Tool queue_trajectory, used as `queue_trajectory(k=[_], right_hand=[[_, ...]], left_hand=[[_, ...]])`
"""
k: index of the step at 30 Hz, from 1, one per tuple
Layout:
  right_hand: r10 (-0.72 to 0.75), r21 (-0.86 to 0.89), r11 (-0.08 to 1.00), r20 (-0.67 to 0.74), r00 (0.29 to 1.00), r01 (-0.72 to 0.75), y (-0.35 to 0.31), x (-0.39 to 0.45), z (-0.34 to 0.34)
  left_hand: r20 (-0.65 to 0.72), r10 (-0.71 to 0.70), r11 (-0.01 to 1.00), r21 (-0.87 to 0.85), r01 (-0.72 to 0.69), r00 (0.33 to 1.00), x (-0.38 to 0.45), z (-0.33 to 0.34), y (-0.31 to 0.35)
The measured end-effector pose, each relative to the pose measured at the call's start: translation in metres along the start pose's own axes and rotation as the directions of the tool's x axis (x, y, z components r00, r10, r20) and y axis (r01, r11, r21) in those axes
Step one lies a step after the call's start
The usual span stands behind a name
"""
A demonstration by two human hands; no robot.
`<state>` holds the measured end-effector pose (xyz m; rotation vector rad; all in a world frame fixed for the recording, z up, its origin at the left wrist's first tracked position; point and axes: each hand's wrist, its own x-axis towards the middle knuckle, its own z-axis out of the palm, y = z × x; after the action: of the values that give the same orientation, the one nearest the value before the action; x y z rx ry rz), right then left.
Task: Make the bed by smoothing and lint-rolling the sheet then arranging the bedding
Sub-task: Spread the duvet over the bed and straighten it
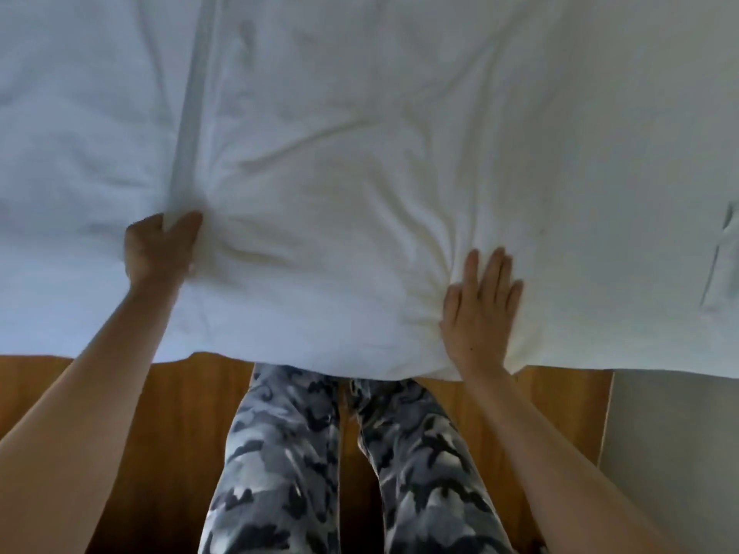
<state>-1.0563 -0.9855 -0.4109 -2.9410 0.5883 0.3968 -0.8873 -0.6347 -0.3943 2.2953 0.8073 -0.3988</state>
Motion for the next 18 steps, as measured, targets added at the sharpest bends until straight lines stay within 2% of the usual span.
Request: queue_trajectory(k=[3,5,8,11,14,18], right_hand=[[-0.05,0.031,0.998,-0.008,0.999,0.051,0.002,-0.011,-0.01],[-0.024,0.029,0.999,-0.059,0.998,0.026,0.013,-0.008,-0.019],[0.194,0.117,0.977,-0.132,0.972,-0.179,0.03,0.002,-0.027],[0.383,0.296,0.886,-0.035,0.923,-0.356,0.039,-0.009,-0.017],[0.385,0.341,0.872,-0.034,0.922,-0.352,0.048,-0.024,-0.011],[0.362,0.221,0.906,0.043,0.931,-0.362,0.052,-0.041,-0.025]], left_hand=[[-0.001,-0.035,0.999,0.029,0.035,0.999,-0.022,-0.007,-0.017],[-0.017,-0.046,0.999,0.023,0.046,0.999,-0.037,-0.002,-0.027],[-0.081,-0.076,0.997,-0.003,0.076,0.994,-0.064,0.011,-0.051],[-0.165,-0.061,0.997,0.045,0.069,0.984,-0.082,0.02,-0.079],[-0.18,0.009,0.992,0.129,0.015,0.984,-0.084,0.016,-0.089],[-0.084,0.093,0.933,0.355,-0.057,0.992,-0.084,-0.001,-0.086]])
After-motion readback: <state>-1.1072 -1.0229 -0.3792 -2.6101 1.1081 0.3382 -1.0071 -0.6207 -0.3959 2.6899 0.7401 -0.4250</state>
